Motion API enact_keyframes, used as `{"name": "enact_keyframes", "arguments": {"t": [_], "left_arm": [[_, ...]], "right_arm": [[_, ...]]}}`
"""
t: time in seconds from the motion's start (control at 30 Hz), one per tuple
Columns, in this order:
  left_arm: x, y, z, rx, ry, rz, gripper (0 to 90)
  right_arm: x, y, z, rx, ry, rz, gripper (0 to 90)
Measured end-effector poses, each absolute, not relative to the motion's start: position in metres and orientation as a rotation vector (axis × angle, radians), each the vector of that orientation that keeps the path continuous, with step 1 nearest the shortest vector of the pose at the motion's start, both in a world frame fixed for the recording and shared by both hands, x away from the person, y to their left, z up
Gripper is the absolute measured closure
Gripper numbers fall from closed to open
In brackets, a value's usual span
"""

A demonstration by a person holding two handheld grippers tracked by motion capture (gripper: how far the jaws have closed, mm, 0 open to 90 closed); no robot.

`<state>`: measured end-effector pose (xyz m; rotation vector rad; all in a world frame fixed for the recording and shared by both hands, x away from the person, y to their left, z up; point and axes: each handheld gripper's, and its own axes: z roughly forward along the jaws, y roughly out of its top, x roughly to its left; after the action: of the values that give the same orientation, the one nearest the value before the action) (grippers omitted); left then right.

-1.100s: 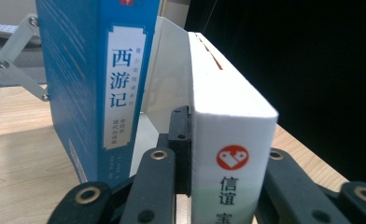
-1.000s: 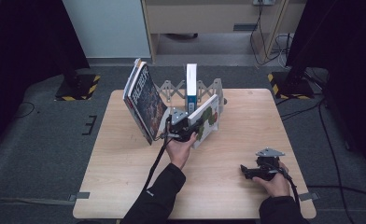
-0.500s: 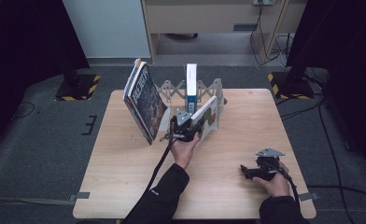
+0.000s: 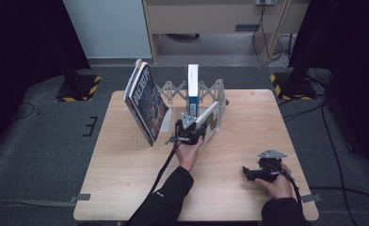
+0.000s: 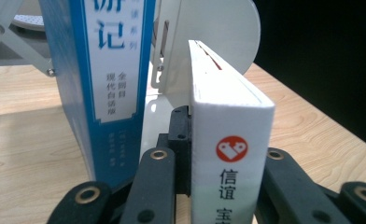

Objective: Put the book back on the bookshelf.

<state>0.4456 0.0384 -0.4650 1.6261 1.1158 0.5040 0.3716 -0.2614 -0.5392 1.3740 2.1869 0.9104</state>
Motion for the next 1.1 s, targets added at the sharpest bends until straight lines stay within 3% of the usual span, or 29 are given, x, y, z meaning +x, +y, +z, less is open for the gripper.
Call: {"name": "enact_keyframes", "arguments": {"t": [1.1], "left_arm": [[0.436, 0.034, -0.492, 1.647, 1.135, 0.506, 74.7]], "right_arm": [[0.372, -0.261, -0.539, 1.379, 2.181, 0.908, 1.4]]}}
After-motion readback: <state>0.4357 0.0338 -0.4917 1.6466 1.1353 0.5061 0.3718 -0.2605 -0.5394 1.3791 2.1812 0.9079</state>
